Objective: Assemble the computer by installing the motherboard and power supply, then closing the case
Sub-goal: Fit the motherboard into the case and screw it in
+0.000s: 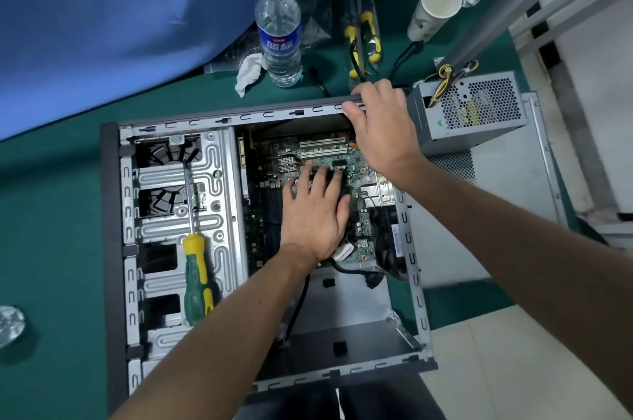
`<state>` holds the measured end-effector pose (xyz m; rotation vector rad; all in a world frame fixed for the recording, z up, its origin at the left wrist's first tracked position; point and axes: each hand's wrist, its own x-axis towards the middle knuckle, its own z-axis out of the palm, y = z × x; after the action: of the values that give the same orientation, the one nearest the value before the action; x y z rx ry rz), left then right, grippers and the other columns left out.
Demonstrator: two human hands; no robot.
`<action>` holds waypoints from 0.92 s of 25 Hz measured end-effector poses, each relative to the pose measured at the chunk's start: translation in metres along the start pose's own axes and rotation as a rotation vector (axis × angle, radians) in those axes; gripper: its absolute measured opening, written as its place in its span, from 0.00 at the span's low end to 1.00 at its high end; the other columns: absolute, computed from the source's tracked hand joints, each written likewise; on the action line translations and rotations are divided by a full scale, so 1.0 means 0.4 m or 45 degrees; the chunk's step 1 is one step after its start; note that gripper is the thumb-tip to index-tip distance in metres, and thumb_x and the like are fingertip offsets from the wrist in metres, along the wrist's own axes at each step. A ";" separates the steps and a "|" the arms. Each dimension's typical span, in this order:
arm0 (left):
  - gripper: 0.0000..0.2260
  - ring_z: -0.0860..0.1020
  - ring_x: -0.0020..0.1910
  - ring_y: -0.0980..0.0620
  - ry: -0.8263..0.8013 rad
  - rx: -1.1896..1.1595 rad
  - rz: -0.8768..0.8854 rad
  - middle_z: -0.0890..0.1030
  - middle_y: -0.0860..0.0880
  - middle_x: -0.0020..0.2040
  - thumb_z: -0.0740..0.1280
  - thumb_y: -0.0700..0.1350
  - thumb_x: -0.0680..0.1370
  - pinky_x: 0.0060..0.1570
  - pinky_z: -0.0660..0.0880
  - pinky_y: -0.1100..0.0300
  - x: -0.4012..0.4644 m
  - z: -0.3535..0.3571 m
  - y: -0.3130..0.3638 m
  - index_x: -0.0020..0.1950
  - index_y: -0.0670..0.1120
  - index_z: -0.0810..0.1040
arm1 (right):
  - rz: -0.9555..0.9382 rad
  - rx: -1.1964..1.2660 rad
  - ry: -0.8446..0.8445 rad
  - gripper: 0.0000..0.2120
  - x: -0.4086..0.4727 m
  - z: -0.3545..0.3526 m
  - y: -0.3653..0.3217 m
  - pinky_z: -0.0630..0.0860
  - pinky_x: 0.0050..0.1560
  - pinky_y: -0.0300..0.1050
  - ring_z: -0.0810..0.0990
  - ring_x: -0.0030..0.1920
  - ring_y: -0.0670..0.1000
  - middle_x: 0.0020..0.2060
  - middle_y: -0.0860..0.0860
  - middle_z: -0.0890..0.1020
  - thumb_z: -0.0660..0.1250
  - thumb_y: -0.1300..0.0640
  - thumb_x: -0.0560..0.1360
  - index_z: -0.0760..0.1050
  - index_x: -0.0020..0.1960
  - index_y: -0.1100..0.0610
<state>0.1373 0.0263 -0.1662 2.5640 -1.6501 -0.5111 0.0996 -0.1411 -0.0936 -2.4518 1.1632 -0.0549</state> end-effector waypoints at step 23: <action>0.11 0.74 0.37 0.48 -0.435 0.553 0.777 0.72 0.49 0.38 0.55 0.34 0.82 0.33 0.72 0.54 -0.171 0.007 0.119 0.59 0.41 0.75 | -0.062 0.118 0.099 0.20 0.007 0.005 0.015 0.68 0.58 0.50 0.65 0.68 0.56 0.67 0.52 0.70 0.54 0.43 0.83 0.69 0.68 0.53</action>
<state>0.0692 0.0674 -0.1416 2.0829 -2.7815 -0.6080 0.0972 -0.1458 -0.0980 -2.4149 1.1080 -0.2159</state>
